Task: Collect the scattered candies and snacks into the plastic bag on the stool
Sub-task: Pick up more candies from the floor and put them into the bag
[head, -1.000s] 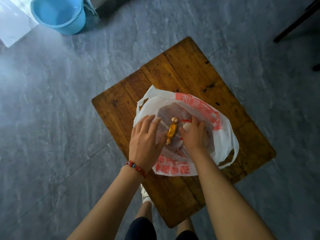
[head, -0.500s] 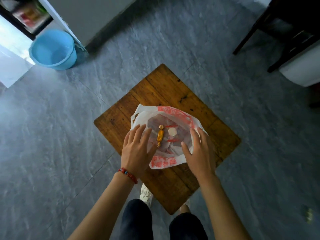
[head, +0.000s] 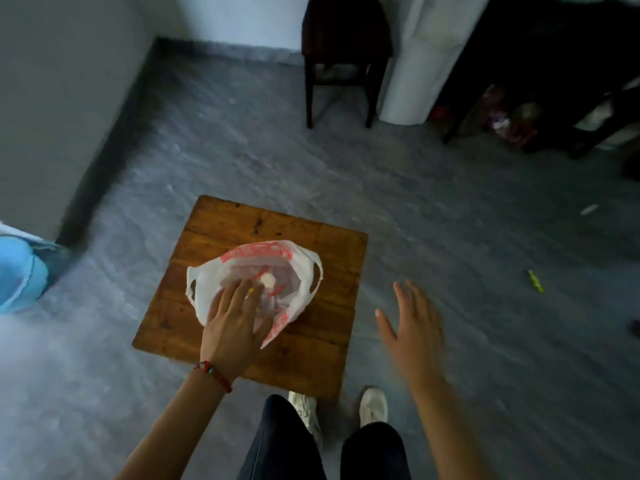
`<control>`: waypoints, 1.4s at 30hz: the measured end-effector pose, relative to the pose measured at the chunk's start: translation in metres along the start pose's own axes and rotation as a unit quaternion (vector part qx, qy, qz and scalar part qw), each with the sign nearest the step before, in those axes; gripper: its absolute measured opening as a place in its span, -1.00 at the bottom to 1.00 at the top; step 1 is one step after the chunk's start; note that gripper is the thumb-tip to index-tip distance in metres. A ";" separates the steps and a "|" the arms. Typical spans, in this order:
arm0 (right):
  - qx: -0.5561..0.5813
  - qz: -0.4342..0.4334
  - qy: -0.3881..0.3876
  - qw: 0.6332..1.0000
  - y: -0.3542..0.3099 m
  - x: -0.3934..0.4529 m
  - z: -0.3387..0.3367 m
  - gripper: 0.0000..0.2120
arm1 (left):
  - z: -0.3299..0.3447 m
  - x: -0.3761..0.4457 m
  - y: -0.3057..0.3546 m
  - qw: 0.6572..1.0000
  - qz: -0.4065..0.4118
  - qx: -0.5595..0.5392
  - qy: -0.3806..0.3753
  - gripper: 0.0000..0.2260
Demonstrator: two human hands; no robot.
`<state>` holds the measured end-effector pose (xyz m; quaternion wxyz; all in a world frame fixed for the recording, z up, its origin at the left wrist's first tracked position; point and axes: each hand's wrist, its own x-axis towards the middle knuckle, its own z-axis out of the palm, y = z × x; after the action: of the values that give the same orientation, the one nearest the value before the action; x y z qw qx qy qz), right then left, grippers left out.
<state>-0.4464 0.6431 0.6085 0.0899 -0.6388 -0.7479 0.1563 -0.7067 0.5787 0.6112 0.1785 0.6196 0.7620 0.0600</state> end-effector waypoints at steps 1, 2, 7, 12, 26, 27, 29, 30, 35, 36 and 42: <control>-0.003 0.023 0.008 1.000 0.014 -0.011 -0.006 -0.45 | 0.001 -0.001 0.010 1.000 0.015 -0.006 -0.008 -0.40; -0.003 0.048 0.021 0.999 0.027 -0.022 -0.013 -0.45 | 0.001 -0.003 0.022 0.999 0.028 -0.007 -0.017 -0.40; 0.014 0.155 0.078 0.985 0.099 -0.077 -0.045 -0.45 | 0.008 -0.007 0.097 0.994 0.100 0.024 -0.032 -0.35; 0.034 0.234 0.133 0.963 0.180 -0.135 -0.080 -0.43 | 0.031 -0.016 0.196 0.981 0.185 0.056 -0.030 -0.40; 0.080 0.412 0.181 0.890 0.384 -0.290 -0.162 -0.37 | 0.121 -0.070 0.462 0.920 0.374 0.081 -0.084 -0.32; 0.081 0.422 0.184 0.884 0.393 -0.293 -0.164 -0.38 | 0.125 -0.066 0.473 0.917 0.380 0.084 -0.089 -0.32; 0.082 0.440 0.190 0.874 0.410 -0.293 -0.169 -0.40 | 0.135 -0.054 0.496 0.910 0.393 0.090 -0.097 -0.32; 0.084 0.449 0.190 0.869 0.418 -0.290 -0.171 -0.42 | 0.139 -0.046 0.507 0.907 0.399 0.091 -0.098 -0.32; 0.079 0.459 0.187 0.865 0.466 -0.250 -0.183 -0.44 | 0.159 0.003 0.562 0.901 0.409 0.097 -0.109 -0.33; 0.079 0.459 0.188 0.865 0.478 -0.237 -0.186 -0.45 | 0.162 0.016 0.574 0.901 0.409 0.096 -0.111 -0.36; 0.080 0.451 0.184 0.870 0.553 -0.138 -0.215 -0.47 | 0.171 0.108 0.648 0.901 0.411 0.085 -0.110 -0.33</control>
<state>0.1614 0.6072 0.6257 0.1960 -0.9144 -0.3337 0.1187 -0.0678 0.8063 0.6336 0.1672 0.8932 0.4173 -0.0059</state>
